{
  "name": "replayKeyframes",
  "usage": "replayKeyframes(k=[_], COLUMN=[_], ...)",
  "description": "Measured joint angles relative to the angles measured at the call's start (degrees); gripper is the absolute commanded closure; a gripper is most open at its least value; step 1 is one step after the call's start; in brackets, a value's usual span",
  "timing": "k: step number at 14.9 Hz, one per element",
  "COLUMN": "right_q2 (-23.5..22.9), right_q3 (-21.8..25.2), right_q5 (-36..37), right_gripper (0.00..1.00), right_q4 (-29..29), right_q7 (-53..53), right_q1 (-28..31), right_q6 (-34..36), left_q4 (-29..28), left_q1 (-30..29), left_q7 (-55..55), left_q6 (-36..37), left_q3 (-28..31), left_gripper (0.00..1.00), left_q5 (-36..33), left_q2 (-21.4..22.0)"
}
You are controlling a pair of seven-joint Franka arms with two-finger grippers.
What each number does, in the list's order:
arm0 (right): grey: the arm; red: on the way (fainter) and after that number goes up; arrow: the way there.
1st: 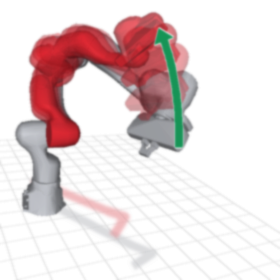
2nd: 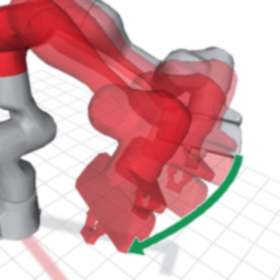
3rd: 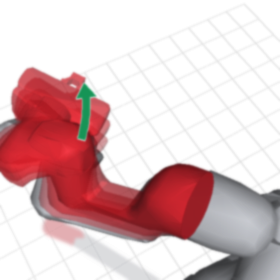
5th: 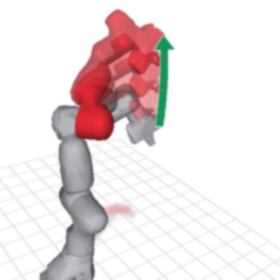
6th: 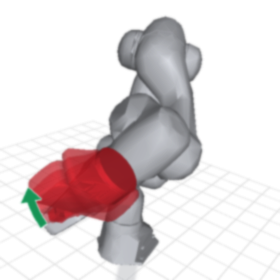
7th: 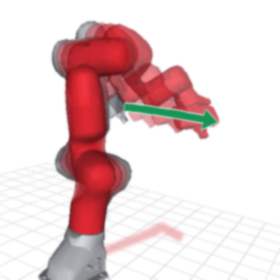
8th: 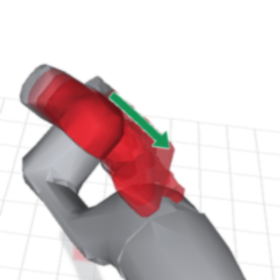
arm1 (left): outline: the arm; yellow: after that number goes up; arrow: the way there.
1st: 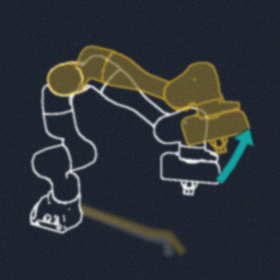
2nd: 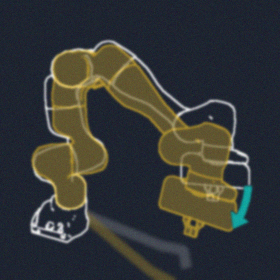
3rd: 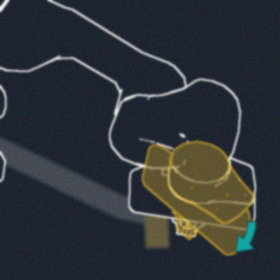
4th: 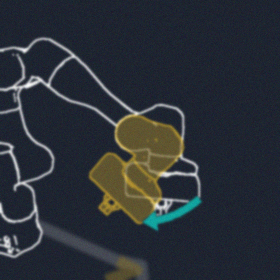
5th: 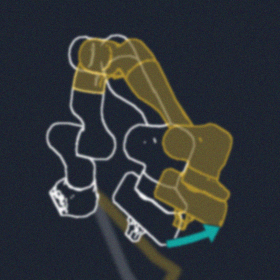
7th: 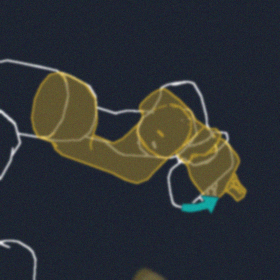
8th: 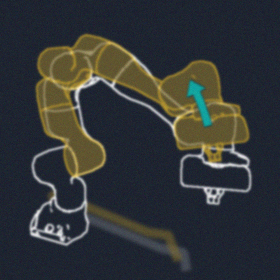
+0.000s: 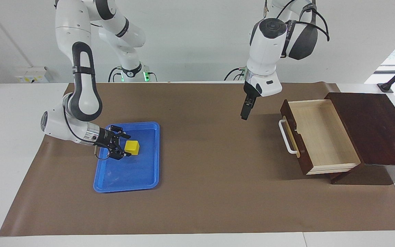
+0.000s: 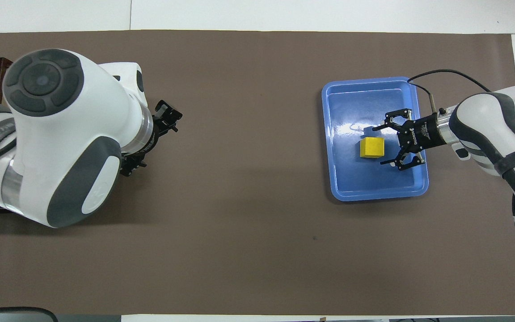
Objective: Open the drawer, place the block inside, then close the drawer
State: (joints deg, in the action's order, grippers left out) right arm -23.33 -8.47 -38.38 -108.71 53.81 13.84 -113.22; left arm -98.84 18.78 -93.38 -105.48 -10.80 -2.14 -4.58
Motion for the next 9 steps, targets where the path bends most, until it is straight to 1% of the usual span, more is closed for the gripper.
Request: replayKeyframes(k=[5, 9], right_q2=[0.0, 0.0], right_q3=[0.0, 0.0], right_q5=[0.0, 0.0], right_gripper=[1.0, 1.0], right_q4=[0.0, 0.2], right_q7=[0.0, 0.1], right_q1=[0.0, 0.0], right_q6=[0.0, 0.0], left_q4=[-4.0, -5.3], left_q1=[1.0, 1.6], left_q7=[-16.7, -24.0], left_q6=[-2.7, -7.1], left_q3=[0.0, 0.0], left_gripper=[0.0, 0.0], left_q5=[0.1, 0.1], left_q2=[-0.2, -2.1])
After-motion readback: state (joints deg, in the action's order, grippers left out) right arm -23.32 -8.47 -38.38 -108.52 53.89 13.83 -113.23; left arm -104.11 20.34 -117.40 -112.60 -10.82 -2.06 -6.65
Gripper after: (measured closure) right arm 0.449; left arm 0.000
